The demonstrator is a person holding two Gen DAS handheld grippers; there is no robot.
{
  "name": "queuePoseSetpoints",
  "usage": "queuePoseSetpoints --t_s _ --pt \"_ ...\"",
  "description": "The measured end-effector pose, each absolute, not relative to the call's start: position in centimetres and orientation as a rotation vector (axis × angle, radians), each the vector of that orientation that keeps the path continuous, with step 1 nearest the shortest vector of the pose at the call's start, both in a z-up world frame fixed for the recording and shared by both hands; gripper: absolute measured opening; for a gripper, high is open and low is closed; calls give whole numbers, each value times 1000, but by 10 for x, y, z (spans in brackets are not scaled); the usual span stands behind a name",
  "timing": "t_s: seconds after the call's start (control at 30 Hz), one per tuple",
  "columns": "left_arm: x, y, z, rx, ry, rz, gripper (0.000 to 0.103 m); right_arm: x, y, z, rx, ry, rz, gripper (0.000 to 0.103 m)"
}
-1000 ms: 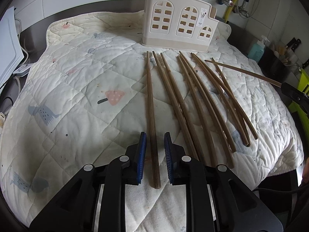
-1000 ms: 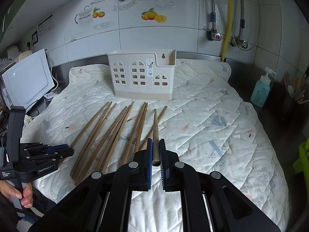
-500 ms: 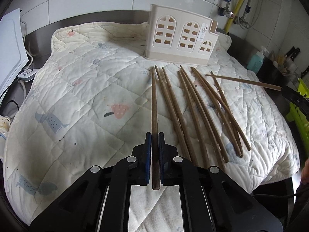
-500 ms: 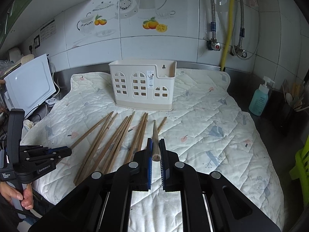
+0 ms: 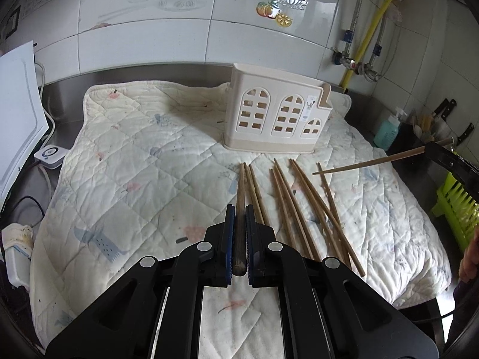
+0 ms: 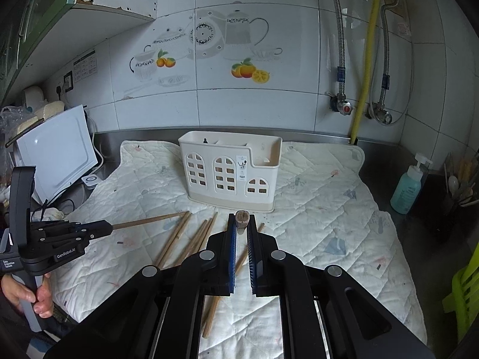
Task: Organize utensils
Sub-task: 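Carry the upright chopstick over the beige holder with the right gripper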
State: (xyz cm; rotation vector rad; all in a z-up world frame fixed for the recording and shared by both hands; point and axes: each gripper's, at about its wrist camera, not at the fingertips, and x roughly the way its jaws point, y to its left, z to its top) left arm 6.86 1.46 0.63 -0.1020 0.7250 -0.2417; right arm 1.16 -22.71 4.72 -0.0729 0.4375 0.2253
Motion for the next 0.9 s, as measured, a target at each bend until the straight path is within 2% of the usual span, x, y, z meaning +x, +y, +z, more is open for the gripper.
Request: queuePoseSetpoints --t_s 0.57,0.9 --pt "101 11 68 -31 645 -248 5 29 -230 118 -122 358 263 7" --pt "116 -3 140 0 502 -279 5 42 -241 167 -126 300 227 7"
